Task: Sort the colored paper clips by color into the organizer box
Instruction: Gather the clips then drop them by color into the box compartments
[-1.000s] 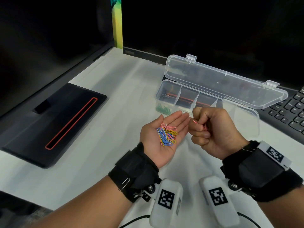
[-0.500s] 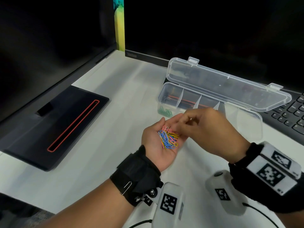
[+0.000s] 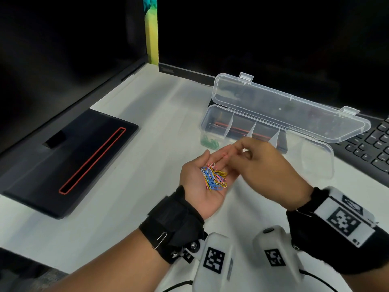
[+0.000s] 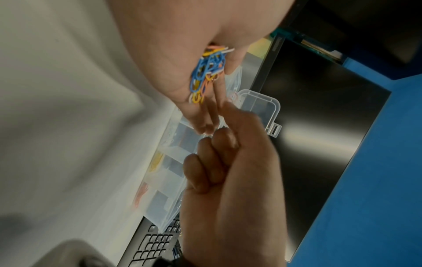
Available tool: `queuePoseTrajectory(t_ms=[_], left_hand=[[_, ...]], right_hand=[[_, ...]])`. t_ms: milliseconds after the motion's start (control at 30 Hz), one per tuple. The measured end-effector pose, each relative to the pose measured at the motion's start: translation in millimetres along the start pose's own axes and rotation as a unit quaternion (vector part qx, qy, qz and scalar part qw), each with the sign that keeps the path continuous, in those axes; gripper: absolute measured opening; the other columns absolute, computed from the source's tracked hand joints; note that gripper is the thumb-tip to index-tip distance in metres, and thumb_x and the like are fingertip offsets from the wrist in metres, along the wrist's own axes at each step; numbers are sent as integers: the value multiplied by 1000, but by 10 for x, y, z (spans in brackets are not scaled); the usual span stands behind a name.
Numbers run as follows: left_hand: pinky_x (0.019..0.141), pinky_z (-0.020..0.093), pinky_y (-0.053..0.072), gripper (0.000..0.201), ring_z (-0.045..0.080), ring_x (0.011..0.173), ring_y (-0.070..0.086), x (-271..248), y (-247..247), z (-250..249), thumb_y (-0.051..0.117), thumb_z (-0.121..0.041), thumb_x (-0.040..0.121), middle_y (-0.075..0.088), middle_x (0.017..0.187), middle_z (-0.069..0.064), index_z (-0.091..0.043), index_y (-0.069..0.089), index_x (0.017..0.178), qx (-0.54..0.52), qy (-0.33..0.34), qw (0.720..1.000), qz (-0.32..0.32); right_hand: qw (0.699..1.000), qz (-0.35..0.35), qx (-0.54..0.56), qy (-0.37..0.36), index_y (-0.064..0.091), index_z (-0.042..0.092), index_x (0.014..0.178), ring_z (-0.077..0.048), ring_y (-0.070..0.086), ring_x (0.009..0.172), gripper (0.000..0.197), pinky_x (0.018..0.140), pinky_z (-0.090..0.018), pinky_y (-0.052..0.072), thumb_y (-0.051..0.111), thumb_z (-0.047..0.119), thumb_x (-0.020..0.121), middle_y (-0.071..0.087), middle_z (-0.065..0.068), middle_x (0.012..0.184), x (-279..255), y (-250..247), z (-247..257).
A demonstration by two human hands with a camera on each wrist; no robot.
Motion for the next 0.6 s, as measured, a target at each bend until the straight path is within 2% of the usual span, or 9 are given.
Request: queuePoseTrajectory(t_ms=[33, 67, 133, 267, 367, 433, 500, 567, 600], left_hand=[[73, 36, 60, 46, 28, 78, 72, 10, -16, -1, 29, -24, 101, 71, 89, 21, 9, 58, 117, 5, 1, 1000, -8], [80, 38, 58, 46, 30, 88, 71, 10, -30, -4, 30, -24, 100, 71, 98, 24, 8, 61, 112, 15, 2, 1000, -18], [81, 37, 57, 46, 29, 90, 71, 5, -48, -10, 31, -24, 100, 70, 103, 24, 7, 65, 105, 28, 2, 999, -31], [80, 32, 57, 45, 25, 93, 70, -5, -39, -2, 31, -26, 100, 71, 104, 20, 4, 64, 107, 34, -6, 999, -26], [80, 32, 57, 45, 26, 94, 70, -14, -44, 5, 31, -26, 100, 70, 105, 21, 4, 64, 108, 33, -9, 999, -27], [79, 32, 58, 45, 26, 93, 71, -14, -35, 6, 32, -26, 99, 70, 106, 21, 4, 65, 107, 34, -11, 999, -25], [78, 31, 58, 45, 26, 91, 71, -14, -19, 11, 33, -25, 99, 70, 106, 22, 5, 65, 106, 29, -10, 999, -20], [74, 31, 59, 46, 26, 82, 72, -15, 3, 18, 30, -25, 99, 72, 94, 20, 6, 65, 101, 19, -8, 1000, -8], [72, 32, 59, 47, 25, 77, 72, -19, 13, 19, 29, -25, 100, 72, 87, 19, 5, 65, 97, 12, -8, 1000, -3]], right_hand=[[995, -10, 85, 41, 49, 12, 68, -4, 39, 36, 22, 36, -17, 29, 46, 7, 90, 54, 12, 49, -8, -39, -74], [983, -5, 166, 81, 42, 15, 68, -10, 27, 38, 23, 36, -18, 20, 41, 9, 90, 38, 8, 48, -12, -43, -151], [940, 46, 310, 135, 31, 20, 66, -13, 7, 48, 20, 44, -20, 6, 35, 15, 85, 14, 0, 61, -32, 39, -232], [859, 98, 485, 131, 28, 16, 57, -13, 4, 48, 18, 42, -19, 5, 33, 20, 74, 10, 0, 57, -22, 129, -229], [826, 83, 546, 116, 33, 12, 53, -13, 6, 46, 22, 41, -17, 8, 34, 21, 73, 18, 0, 49, 13, 123, -234], [829, 69, 543, 117, 35, 11, 53, -13, 7, 46, 29, 41, -17, 8, 37, 25, 78, 21, -1, 48, 46, 118, -261], [855, 69, 499, 126, 37, 12, 54, -13, 7, 44, 40, 42, -17, 7, 42, 33, 88, 22, -1, 48, 43, 141, -232], [919, 67, 374, 103, 45, 11, 57, -11, 16, 37, 44, 38, -18, 11, 50, 35, 94, 35, 0, 43, 40, 137, -173], [954, 62, 287, 64, 53, 9, 60, -12, 29, 34, 41, 34, -20, 21, 55, 31, 94, 49, -2, 46, 41, 115, -113]])
Point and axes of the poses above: each hand's wrist, its own x-axis towards the middle knuckle, its own y-axis out of the palm, z = x × y, the point moved 9 cm from there along x, towards the middle knuckle
